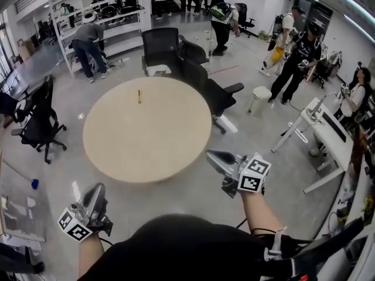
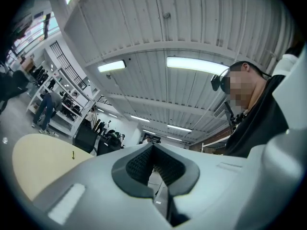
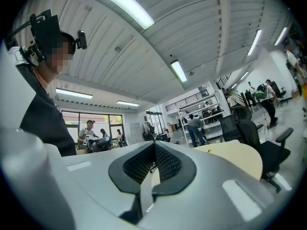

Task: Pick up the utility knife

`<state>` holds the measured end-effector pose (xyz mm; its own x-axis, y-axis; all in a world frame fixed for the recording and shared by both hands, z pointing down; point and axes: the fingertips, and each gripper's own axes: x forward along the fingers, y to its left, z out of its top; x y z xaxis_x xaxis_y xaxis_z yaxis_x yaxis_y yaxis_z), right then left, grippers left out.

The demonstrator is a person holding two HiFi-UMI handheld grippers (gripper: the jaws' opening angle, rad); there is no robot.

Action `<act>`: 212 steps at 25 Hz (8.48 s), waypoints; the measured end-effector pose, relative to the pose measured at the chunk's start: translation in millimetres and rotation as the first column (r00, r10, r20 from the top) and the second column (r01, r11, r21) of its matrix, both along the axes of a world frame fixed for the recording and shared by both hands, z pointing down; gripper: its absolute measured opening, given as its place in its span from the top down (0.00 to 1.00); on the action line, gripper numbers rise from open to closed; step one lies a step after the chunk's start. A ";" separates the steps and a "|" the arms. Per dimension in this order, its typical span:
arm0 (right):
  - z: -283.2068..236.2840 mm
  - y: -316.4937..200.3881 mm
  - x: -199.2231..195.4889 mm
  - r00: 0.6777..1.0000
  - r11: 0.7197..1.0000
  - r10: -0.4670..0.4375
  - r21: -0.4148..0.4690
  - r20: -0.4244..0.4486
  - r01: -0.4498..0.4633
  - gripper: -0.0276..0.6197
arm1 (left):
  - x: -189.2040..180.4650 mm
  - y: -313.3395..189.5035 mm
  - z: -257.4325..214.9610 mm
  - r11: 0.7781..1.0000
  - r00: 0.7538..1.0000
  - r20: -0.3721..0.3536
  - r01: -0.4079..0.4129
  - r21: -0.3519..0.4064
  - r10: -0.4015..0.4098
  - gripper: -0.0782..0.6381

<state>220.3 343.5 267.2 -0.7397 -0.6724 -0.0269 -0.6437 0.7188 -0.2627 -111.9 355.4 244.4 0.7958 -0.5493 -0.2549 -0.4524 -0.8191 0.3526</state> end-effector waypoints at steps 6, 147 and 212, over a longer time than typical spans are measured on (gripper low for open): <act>-18.1 -66.2 -73.4 1.000 1.000 0.010 0.024 -0.014 -0.010 0.94 | -56.0 -82.6 -18.7 0.997 0.998 0.001 -0.055 0.047 0.055 0.91; 462.3 -854.3 -169.6 0.759 0.878 -0.260 -0.473 -0.597 -0.071 0.48 | 4.7 -732.2 334.2 0.979 0.981 0.190 0.011 -0.203 0.028 0.91; 30.7 -561.0 -122.3 0.864 0.963 0.117 -0.156 -0.489 -0.218 0.84 | -147.1 -487.1 -12.4 0.980 0.985 0.078 0.139 0.146 -0.151 0.91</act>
